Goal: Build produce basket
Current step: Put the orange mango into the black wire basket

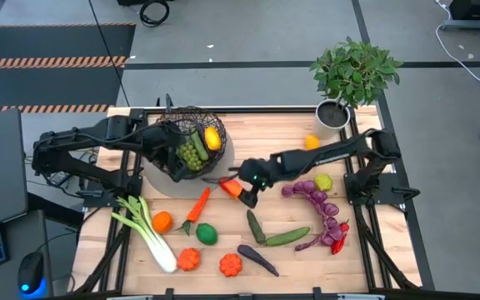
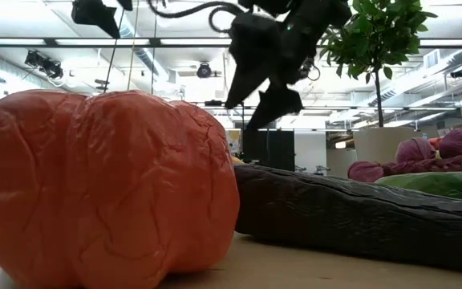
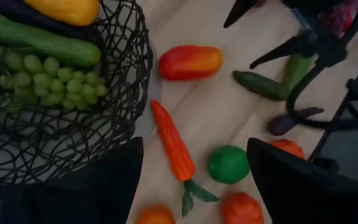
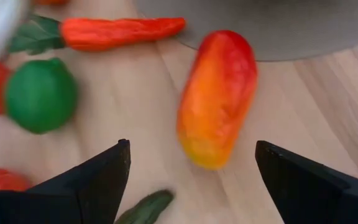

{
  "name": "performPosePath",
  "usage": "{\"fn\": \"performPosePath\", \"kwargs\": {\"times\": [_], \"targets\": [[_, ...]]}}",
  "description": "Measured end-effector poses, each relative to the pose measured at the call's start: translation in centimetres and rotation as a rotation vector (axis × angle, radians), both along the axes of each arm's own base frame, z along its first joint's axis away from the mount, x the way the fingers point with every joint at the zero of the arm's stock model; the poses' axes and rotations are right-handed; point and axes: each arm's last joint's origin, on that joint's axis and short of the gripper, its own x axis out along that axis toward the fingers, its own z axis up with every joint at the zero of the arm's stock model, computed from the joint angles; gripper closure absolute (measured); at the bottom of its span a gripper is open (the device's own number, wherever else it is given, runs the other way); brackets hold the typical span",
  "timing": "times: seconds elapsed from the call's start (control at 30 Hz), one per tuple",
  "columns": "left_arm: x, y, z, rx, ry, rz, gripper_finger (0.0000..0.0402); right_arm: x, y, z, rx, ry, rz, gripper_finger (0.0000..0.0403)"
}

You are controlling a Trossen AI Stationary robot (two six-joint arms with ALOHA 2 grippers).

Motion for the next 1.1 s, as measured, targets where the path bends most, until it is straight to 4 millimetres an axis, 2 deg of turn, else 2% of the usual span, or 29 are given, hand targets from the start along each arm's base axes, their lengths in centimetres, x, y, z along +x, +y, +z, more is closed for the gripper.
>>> {"fn": "performPosePath", "kwargs": {"times": [0.13,0.23,0.53,0.87,1.0,1.1], "targets": [[0.1,-0.2,0.0,-0.009,-0.007,0.007,0.0109,0.5,0.0,-1.6,-0.031,0.04,-0.066,0.0055],[0.1,-0.4,0.0,-0.015,-0.006,0.019,0.0109,0.7,-0.6,-1.7,-0.039,0.027,-0.084,0.0055],[0.1,-0.6,0.0,-0.041,0.0,0.073,0.0109,2.8,-0.9,-3.4,-0.065,-0.086,-0.05,0.0046],[-0.1,-1.2,-0.1,-0.089,0.015,0.087,0.0109,3.5,-0.8,-6.6,-0.075,-0.015,-0.016,0.0017],[-0.1,-1.2,-0.1,-0.094,0.016,0.094,0.0109,3.6,-0.3,-8.0,-0.051,0.018,0.009,0.0025],[-0.1,-1.2,-0.1,-0.103,0.019,0.11,0.0109,3.5,-0.3,-7.8,-0.045,0.027,-0.011,0.0048]]}}
